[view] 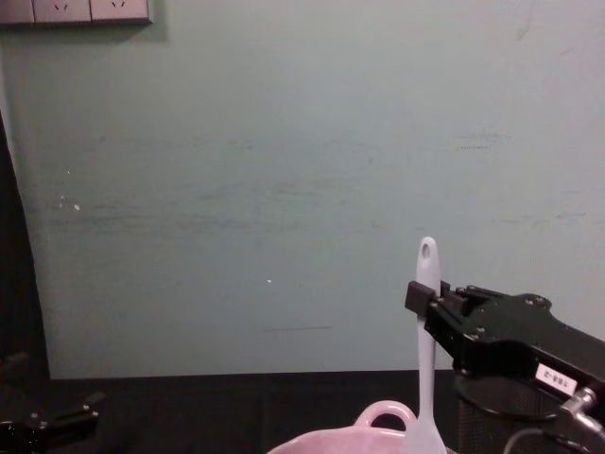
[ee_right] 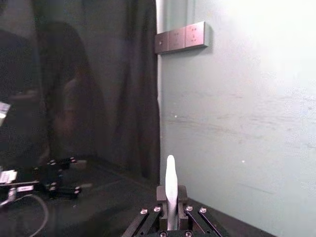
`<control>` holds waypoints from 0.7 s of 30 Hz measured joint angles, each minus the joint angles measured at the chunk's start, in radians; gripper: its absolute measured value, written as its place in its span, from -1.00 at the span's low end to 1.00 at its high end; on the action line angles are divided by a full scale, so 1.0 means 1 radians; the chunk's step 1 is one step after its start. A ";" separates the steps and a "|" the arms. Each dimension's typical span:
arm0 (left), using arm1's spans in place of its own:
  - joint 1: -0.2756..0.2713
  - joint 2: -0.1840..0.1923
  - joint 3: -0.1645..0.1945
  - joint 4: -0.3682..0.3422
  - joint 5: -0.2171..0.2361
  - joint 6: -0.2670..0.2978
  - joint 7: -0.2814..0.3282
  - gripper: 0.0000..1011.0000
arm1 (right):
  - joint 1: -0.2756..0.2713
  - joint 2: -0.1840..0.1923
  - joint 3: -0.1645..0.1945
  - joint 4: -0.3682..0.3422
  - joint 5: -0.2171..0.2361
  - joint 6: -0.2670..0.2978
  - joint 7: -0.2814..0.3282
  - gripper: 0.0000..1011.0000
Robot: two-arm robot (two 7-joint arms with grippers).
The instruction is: Use the one hand to pick up the spoon and stir the clear water in the bowl.
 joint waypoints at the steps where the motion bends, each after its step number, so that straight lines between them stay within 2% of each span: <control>1: 0.000 0.000 0.000 0.000 0.000 0.000 0.000 0.99 | -0.006 0.003 0.000 -0.008 0.001 0.004 0.002 -0.76; 6: 0.000 0.000 0.000 0.000 0.000 0.000 0.000 0.99 | -0.042 0.017 -0.016 -0.050 0.019 0.022 0.033 -0.77; 12: 0.000 0.000 0.000 0.000 0.000 0.000 0.000 0.99 | -0.058 0.008 -0.054 -0.061 0.047 0.024 0.073 -0.76; 17: 0.000 0.000 0.000 0.000 0.000 0.000 0.000 0.99 | -0.036 -0.017 -0.091 -0.032 0.065 0.025 0.101 -0.77; 21: 0.000 0.000 0.000 0.000 0.000 0.000 0.000 0.99 | 0.007 -0.049 -0.119 0.016 0.064 0.012 0.111 -0.77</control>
